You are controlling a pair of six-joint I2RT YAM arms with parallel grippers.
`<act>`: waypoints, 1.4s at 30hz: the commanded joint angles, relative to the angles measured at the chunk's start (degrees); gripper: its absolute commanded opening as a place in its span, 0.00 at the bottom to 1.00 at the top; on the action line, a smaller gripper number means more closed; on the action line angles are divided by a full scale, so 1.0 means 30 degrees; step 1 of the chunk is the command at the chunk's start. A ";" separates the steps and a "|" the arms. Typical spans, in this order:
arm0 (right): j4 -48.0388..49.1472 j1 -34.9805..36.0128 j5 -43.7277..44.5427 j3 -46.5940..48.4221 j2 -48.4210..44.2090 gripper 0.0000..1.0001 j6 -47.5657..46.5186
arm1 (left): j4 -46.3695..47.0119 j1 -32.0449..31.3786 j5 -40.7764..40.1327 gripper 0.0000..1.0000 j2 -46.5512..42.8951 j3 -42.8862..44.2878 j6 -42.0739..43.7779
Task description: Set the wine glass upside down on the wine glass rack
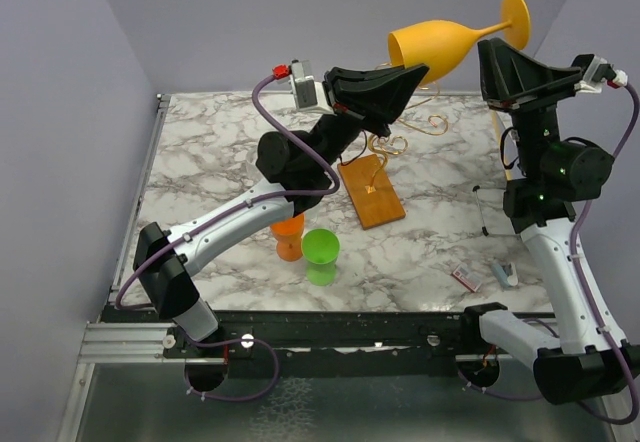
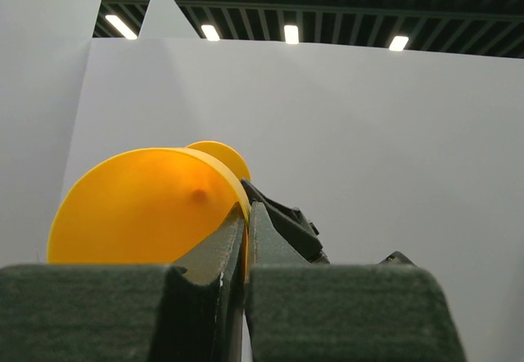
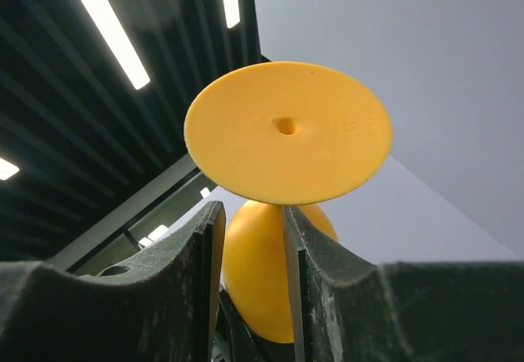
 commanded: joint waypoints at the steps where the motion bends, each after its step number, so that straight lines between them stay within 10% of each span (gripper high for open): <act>1: 0.0954 -0.0077 0.0094 0.0706 0.0594 0.36 0.0325 | 0.1067 -0.0118 -0.0010 0.00 0.0265 0.0295 -0.0453; 12: 0.0564 -0.0077 -0.0039 0.1288 0.1104 0.42 -0.0228 | 0.1137 -0.0124 0.0741 0.00 0.0423 0.0125 -0.0907; 22: 0.1586 -0.0077 -0.0644 0.0853 0.0990 0.01 -0.1016 | 0.1251 -0.0137 0.0592 0.02 0.0257 -0.0668 -0.1173; 31: -0.0218 -0.0077 -0.1524 -0.0601 -0.0968 0.01 -0.4649 | -0.0985 -0.0106 -0.1495 0.65 -0.2899 -0.4983 -0.1054; 42: -0.7981 -0.0073 -0.5411 -0.0256 -0.4249 0.01 -1.2549 | -1.3515 -0.0106 -0.2078 0.86 -0.8929 -0.6306 0.1430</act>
